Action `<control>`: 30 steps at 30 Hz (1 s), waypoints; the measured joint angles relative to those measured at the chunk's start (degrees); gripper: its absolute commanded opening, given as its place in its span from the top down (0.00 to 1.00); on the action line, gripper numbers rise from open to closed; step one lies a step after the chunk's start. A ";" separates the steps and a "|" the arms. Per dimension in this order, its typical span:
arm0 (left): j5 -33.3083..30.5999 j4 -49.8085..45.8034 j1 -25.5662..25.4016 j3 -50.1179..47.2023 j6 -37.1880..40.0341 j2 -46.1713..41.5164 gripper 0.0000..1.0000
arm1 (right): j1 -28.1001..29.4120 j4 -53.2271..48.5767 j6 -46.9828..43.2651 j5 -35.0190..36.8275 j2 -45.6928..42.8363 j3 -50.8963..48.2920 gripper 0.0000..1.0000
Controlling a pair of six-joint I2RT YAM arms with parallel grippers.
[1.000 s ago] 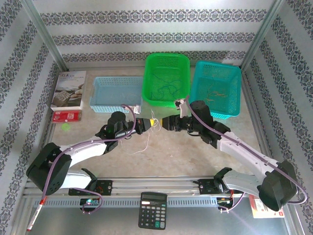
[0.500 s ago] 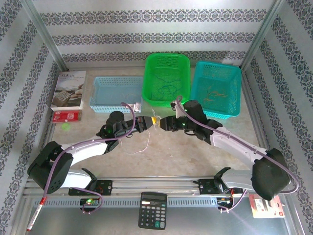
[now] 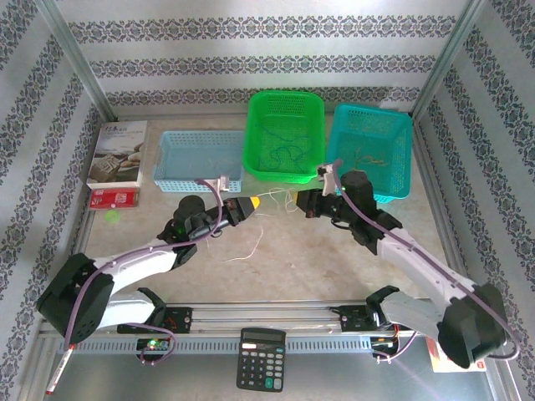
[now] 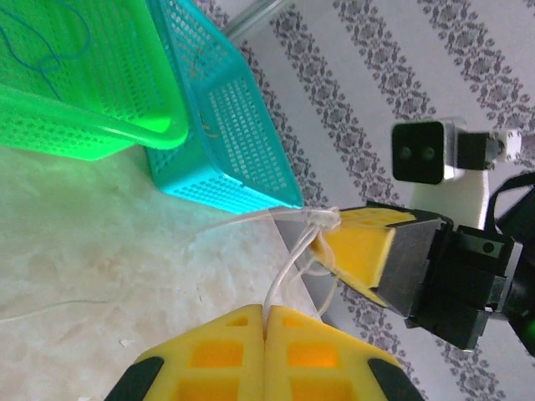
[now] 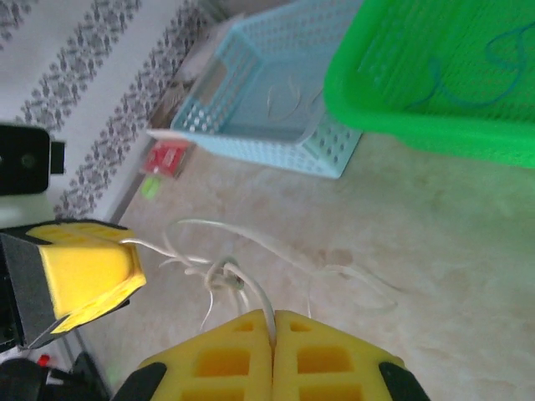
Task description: Untangle the cables
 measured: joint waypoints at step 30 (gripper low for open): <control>0.17 -33.18 -5.07 14.10 22.16 -4.20 0.56 | 8.81 -10.10 -7.54 7.41 3.63 5.53 1.00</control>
